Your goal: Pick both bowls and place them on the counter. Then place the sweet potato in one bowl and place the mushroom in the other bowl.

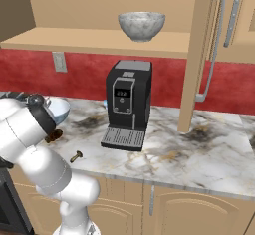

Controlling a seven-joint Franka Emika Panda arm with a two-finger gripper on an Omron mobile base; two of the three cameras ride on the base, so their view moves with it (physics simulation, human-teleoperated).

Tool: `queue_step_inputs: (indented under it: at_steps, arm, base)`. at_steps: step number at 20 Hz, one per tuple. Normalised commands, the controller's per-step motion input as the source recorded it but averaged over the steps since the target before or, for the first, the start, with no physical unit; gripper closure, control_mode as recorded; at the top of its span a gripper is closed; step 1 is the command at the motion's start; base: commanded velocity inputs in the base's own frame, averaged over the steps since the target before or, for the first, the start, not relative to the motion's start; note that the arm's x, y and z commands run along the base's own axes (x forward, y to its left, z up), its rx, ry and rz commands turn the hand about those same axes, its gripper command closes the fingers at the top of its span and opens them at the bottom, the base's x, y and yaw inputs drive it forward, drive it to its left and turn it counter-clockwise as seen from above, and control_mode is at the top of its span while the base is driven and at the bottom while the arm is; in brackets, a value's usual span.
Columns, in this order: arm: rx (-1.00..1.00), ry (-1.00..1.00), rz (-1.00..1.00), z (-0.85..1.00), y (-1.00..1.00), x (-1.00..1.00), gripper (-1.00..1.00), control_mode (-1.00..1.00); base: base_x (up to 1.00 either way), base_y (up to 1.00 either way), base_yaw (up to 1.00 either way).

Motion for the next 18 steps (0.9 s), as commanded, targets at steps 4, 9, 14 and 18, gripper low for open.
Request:
queue_step_inputs:
  at_steps: [4,9,14,18]
  arm:
    - [0.0,0.0,0.0,-0.03,0.0,0.02,1.0,-1.0]
    - [0.0,0.0,0.0,-0.05,0.0,0.07,1.0,-1.0]
    - [0.0,0.0,0.0,-0.07,0.0,0.09,1.0,-1.0]
    - [0.0,0.0,0.0,-0.13,0.01,0.21,1.0,-1.0]
  base:
    - [0.0,0.0,0.0]
    - [0.0,0.0,0.0]
    - [0.0,0.0,0.0]
    - [0.0,0.0,0.0]
